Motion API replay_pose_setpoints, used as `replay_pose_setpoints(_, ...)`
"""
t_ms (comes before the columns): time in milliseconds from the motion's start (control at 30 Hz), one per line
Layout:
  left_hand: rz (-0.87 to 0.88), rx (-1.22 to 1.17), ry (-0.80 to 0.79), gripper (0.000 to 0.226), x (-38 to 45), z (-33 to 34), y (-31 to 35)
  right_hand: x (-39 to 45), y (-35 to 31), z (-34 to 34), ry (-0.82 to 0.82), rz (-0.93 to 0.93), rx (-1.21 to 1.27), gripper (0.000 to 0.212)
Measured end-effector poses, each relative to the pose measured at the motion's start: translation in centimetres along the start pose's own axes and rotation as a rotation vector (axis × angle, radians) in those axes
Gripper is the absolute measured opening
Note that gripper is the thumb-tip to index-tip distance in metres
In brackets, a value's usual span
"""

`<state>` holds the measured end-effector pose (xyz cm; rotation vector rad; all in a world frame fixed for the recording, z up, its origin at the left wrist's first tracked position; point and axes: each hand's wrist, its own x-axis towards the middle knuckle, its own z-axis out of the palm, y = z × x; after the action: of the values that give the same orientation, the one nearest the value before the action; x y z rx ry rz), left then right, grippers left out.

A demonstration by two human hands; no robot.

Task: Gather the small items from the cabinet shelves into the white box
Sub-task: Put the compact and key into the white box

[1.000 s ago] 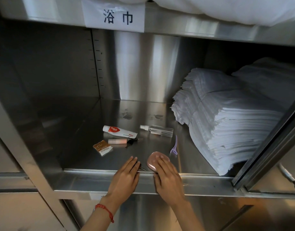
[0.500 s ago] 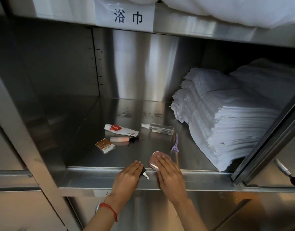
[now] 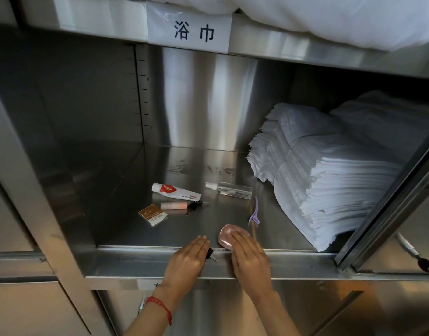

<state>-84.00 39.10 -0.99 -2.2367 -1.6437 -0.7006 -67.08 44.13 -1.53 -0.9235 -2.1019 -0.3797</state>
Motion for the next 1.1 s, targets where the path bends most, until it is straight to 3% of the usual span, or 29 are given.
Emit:
replay_pose_setpoints(300, 0.044, -0.015, 0.036, 0.068, 0.0, -0.6, -0.2, -0.3, -0.3, -0.7, 0.046, -0.014, -0.044, 0.035)
replay_pose_setpoints(400, 0.068, -0.011, 0.06, 0.069, 0.1, -1.1, -0.1, -0.6, -0.4, -1.2, 0.071, -0.023, -0.067, 0.043)
replay_pose_setpoints(533, 0.103, -0.025, 0.089, 0.068, 0.1, -1.5, 0.4, -0.8, -0.7, -2.1, 0.117, -0.012, -0.102, 0.032)
replay_pose_setpoints(867, 0.216, -0.085, 0.175, 0.067, 0.0, -2.2, 2.4, -2.4, -1.9, -6.3, 0.109, -0.024, -0.171, 0.028)
replay_pose_setpoints(1000, 0.301, -0.127, 0.274, 0.032, 0.1, -2.0, 3.6, -3.1, -2.3, -8.4, 0.11, -0.012, -0.214, 0.032)
replay_pose_setpoints(1100, 0.352, -0.124, 0.32, 0.04, 0.4, -2.0, 4.7, -4.2, -2.3, -9.7, 0.107, 0.013, -0.25, 0.03)
